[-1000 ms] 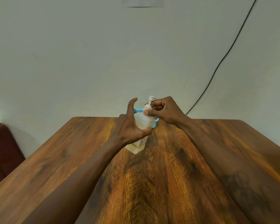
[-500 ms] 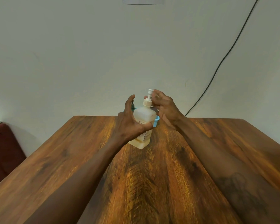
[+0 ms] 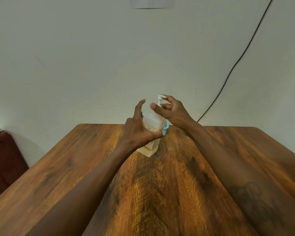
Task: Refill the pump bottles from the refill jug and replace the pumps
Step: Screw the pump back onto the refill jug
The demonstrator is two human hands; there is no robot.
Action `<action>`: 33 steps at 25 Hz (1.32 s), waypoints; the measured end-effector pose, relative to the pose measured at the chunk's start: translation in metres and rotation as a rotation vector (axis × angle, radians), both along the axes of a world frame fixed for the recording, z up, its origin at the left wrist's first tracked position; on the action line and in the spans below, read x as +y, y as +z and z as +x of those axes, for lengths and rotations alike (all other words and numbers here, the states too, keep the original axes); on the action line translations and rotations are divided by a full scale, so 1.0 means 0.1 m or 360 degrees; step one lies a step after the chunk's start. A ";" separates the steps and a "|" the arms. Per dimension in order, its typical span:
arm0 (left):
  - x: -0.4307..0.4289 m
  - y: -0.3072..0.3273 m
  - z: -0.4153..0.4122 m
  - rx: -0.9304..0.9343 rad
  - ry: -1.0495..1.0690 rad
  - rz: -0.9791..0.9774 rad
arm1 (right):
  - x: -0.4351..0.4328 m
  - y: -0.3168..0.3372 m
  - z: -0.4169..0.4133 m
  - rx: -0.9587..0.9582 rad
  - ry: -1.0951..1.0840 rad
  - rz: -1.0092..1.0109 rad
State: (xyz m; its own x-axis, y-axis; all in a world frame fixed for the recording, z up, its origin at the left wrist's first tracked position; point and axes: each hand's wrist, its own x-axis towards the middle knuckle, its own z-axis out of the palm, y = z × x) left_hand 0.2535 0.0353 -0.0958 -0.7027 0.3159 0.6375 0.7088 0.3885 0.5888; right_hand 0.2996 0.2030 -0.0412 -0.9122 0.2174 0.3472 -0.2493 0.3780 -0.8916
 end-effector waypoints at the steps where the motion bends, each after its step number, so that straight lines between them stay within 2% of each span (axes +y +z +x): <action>1: 0.00 0.00 0.00 -0.0015 0.0006 0.0032 | 0.02 0.00 0.00 0.0015 0.0133 -0.0085; 4: 0.01 0.02 -0.01 -0.0058 -0.0043 0.0113 | 0.06 -0.01 0.03 0.0124 0.0292 -0.0180; 9: 0.05 0.03 0.03 -0.0125 -0.0089 0.0155 | 0.03 0.01 0.07 0.0225 -0.0003 -0.0218; 13: 0.05 -0.03 0.02 -0.0151 -0.0053 0.0077 | 0.03 -0.01 0.06 0.0142 -0.0001 -0.0156; 17: 0.01 -0.03 -0.06 -0.0245 -0.0111 0.0028 | 0.12 -0.02 0.12 0.0072 0.0377 -0.0269; 21: -0.06 -0.02 -0.11 -0.0370 -0.0329 0.0045 | 0.21 0.02 0.16 -0.0070 0.0759 -0.0354; 23: -0.08 -0.02 -0.08 -0.0393 -0.0360 0.0019 | 0.22 0.04 0.16 -0.0109 0.0664 -0.0285; 28: -0.03 -0.04 -0.02 -0.0241 -0.0234 -0.0011 | 0.12 0.06 0.11 -0.0055 0.0002 -0.0077; 31: -0.02 -0.05 -0.02 -0.0193 -0.0213 -0.0015 | 0.07 0.06 0.07 -0.0106 -0.0100 -0.0017; 33: -0.03 -0.06 -0.02 -0.0208 -0.0212 -0.0033 | 0.07 0.04 0.07 -0.0092 -0.0025 0.0004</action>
State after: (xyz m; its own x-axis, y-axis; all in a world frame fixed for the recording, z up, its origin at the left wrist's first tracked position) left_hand 0.2517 0.0328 -0.1023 -0.7302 0.4237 0.5360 0.6728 0.3092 0.6721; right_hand 0.3066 0.2096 -0.0374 -0.9274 0.2310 0.2944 -0.1911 0.3840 -0.9033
